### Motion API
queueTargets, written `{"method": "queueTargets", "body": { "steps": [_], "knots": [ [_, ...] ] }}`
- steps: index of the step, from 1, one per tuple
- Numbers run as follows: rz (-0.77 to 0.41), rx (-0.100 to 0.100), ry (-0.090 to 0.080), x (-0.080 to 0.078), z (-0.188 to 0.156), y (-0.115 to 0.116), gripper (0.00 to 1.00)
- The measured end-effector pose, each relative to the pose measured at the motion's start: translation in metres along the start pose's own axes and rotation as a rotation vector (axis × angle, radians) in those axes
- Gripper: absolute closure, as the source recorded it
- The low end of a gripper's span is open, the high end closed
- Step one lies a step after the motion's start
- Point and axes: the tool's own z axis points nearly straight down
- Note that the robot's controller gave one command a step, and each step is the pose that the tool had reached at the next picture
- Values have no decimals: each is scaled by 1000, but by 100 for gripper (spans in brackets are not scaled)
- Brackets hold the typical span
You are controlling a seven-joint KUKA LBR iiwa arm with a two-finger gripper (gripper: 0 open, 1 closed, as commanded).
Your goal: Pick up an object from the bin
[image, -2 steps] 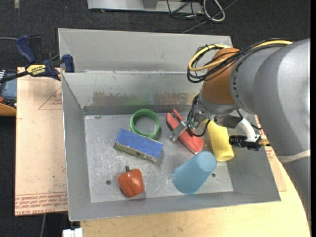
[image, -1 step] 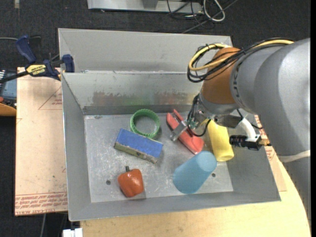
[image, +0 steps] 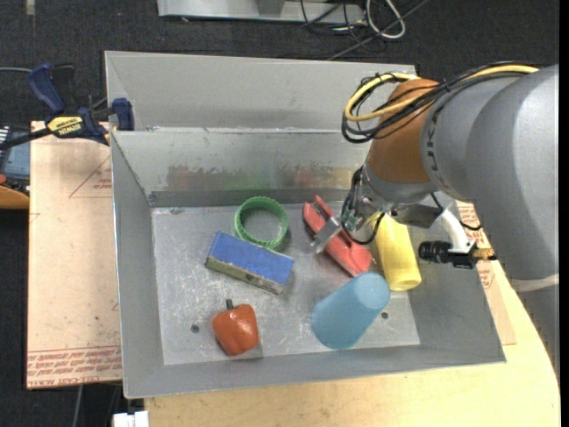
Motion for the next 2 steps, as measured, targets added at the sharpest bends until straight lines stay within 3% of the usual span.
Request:
{"method": "queueTargets", "body": {
  "steps": [2],
  "knots": [
    [-1, -8, -6, -1, -93, 2, 100]
  ]
}}
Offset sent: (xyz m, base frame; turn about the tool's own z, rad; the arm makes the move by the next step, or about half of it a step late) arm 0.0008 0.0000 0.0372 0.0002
